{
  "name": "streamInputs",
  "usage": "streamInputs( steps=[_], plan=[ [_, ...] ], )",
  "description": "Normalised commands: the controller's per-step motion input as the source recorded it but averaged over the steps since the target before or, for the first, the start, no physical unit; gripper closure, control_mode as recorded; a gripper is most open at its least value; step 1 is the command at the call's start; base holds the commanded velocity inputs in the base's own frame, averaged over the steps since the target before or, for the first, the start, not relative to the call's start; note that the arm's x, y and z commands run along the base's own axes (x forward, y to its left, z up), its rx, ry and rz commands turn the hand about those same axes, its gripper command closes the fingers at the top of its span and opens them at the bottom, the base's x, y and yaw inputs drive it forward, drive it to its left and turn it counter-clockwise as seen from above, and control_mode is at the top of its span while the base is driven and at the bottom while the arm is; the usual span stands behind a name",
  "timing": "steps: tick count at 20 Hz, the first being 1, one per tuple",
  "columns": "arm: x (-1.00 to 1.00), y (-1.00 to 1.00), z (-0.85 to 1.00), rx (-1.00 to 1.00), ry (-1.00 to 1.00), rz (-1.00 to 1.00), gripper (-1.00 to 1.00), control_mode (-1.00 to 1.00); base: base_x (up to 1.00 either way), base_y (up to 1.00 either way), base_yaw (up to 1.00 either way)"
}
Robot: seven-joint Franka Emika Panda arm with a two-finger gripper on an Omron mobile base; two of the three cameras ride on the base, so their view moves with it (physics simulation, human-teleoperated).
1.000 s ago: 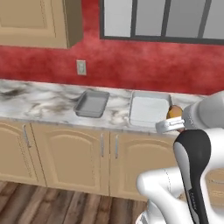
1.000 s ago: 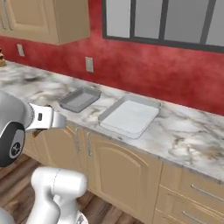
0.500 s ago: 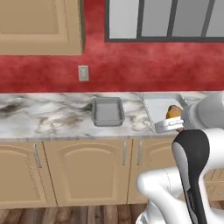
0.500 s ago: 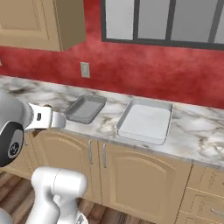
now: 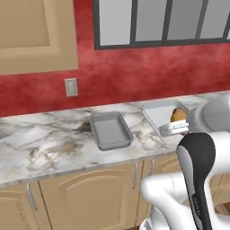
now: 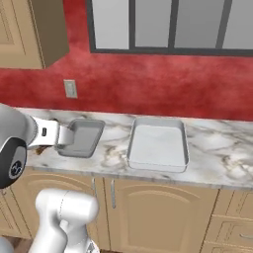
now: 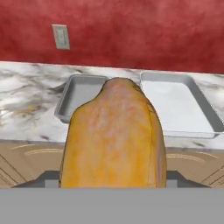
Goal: Place one tomato and one chicken drumstick in each tupperware on the nearby counter, to pack two identical lunches.
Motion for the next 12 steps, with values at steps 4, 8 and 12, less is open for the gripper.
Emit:
streamInputs(
  steps=[4,8,12],
  plan=[
    [0.0,0.0,0.0,0.0,0.0,0.0,1.0,1.0,0.47,0.59,-0.19],
    [0.0,0.0,0.0,0.0,0.0,0.0,1.0,1.0,0.26,0.44,-0.03],
    [0.23,0.0,-0.12,0.0,0.0,0.0,1.0,-1.0,0.18,0.14,0.0]
  ],
)
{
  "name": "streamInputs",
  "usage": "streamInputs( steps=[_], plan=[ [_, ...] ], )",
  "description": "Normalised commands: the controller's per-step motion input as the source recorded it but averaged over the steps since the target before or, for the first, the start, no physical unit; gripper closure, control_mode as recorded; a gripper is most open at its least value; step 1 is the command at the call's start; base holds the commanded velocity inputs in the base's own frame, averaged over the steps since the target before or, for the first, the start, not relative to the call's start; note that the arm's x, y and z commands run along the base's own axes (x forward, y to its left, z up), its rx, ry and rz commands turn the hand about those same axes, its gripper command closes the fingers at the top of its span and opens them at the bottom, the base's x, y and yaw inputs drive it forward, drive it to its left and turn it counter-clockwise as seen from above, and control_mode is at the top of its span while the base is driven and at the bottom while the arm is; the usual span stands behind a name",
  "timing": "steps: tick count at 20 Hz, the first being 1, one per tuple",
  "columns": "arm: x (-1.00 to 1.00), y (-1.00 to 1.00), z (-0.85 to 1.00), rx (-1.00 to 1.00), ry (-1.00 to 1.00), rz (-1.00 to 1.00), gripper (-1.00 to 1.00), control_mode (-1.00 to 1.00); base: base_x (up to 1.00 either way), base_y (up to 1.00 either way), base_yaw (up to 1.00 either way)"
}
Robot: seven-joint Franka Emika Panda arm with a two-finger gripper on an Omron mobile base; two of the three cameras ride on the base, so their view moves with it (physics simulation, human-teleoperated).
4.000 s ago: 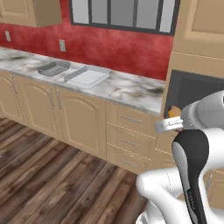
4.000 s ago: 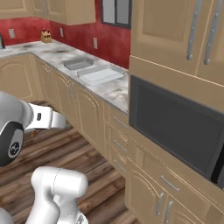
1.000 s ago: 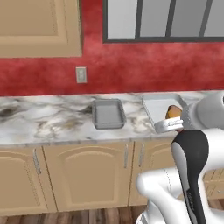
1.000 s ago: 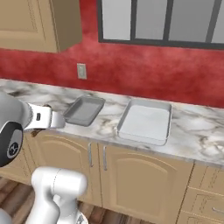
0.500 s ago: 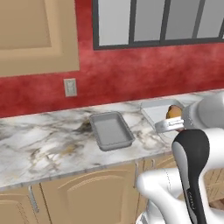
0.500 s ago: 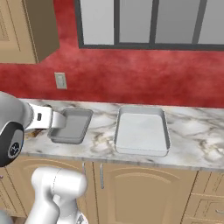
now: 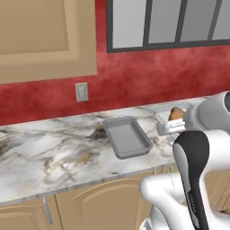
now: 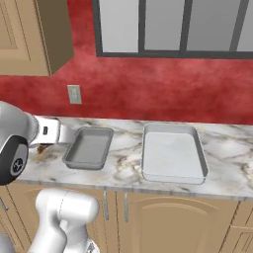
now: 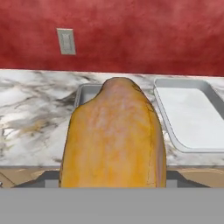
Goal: Place one tomato and one chicken drumstick in each tupperware on the nearby counter, to pack two identical lunches.
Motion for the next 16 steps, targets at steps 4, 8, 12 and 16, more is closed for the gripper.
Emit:
streamInputs(
  steps=[4,8,12,16],
  plan=[
    [0.72,0.0,-0.35,0.0,0.08,0.0,1.0,-1.0,0.0,0.0,0.0],
    [0.62,0.06,-0.59,0.0,0.06,0.0,1.0,-1.0,0.0,0.0,0.0],
    [0.42,0.48,-0.59,0.0,0.02,-0.01,1.0,-1.0,0.0,0.0,0.0],
    [0.41,0.68,-0.41,-0.01,0.03,0.0,1.0,-1.0,0.0,0.0,0.0]
  ],
)
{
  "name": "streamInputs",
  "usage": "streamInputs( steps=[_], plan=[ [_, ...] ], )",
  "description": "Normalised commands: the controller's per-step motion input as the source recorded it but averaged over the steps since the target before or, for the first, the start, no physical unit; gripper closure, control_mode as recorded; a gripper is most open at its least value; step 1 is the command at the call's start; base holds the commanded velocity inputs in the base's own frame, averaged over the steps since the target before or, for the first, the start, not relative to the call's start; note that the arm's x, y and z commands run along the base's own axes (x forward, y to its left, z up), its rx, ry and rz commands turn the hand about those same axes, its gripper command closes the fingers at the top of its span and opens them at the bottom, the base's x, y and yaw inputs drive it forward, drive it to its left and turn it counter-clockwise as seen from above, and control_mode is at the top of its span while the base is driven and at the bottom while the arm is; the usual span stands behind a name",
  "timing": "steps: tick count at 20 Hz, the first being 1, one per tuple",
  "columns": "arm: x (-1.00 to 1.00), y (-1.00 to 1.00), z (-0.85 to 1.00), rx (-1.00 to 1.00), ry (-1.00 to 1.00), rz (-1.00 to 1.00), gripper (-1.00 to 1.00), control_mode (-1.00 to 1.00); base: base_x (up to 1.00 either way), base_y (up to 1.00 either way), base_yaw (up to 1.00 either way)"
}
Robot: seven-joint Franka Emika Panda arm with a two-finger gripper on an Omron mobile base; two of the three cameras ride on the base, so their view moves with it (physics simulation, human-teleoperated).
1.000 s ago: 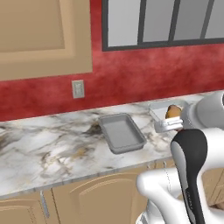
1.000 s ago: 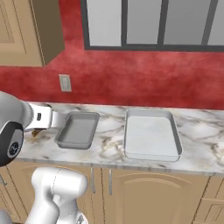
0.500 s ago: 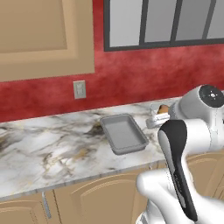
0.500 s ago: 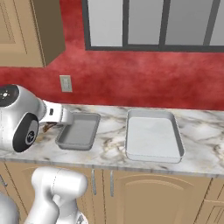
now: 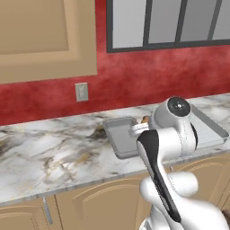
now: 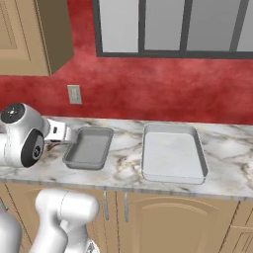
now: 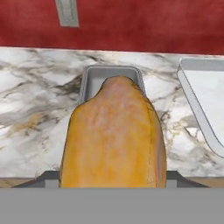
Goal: Place one tomato and one chicken drumstick in each tupperware on the nearby counter, to pack two identical lunches.
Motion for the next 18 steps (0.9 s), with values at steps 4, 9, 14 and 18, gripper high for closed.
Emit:
streamInputs(
  steps=[4,9,14,18],
  plan=[
    [0.54,0.17,-0.15,0.02,0.05,0.0,1.0,-1.0,0.0,0.0,0.0],
    [0.72,-0.08,-0.23,0.11,0.11,0.0,1.0,-1.0,0.0,0.0,0.0],
    [0.66,-0.07,-0.32,0.09,0.09,0.0,1.0,-1.0,0.0,0.0,0.0],
    [0.55,0.0,-0.37,0.0,0.0,0.0,1.0,-1.0,0.0,0.0,0.0]
  ],
)
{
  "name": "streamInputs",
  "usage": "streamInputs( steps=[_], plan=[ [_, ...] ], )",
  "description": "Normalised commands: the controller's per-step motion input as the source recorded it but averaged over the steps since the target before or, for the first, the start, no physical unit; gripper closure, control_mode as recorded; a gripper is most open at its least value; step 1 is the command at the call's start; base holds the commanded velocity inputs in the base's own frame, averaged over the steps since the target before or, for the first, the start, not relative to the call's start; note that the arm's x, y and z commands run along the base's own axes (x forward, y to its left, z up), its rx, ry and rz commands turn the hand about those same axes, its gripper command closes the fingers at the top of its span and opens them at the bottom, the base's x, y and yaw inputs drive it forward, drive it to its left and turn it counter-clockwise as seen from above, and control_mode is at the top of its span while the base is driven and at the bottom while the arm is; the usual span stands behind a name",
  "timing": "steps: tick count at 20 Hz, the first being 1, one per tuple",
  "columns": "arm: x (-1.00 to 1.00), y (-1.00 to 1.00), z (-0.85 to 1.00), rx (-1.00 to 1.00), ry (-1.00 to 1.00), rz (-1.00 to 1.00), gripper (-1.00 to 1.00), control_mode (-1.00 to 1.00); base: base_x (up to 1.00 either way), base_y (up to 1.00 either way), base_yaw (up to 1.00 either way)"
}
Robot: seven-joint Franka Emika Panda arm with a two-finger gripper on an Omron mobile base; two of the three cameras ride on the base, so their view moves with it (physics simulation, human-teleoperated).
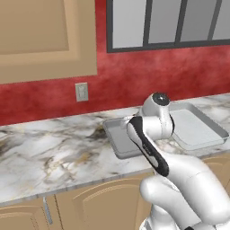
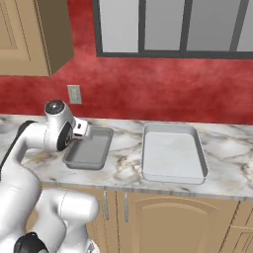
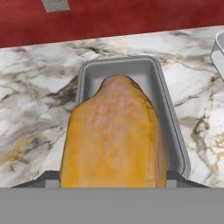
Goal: Place one tomato and one chicken drumstick in each tupperware on the nearby counter, to pack two identical lunches.
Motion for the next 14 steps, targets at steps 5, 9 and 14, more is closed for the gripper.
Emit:
streamInputs(
  steps=[5,9,14],
  plan=[
    [0.47,0.0,-0.36,0.0,0.01,0.0,1.0,-1.0,0.0,0.0,0.0],
    [0.46,0.01,-0.42,0.0,0.03,0.0,1.0,-1.0,0.0,0.0,0.0],
    [0.48,0.06,-0.48,0.0,0.03,-0.01,1.0,-1.0,0.0,0.0,0.0]
  ],
)
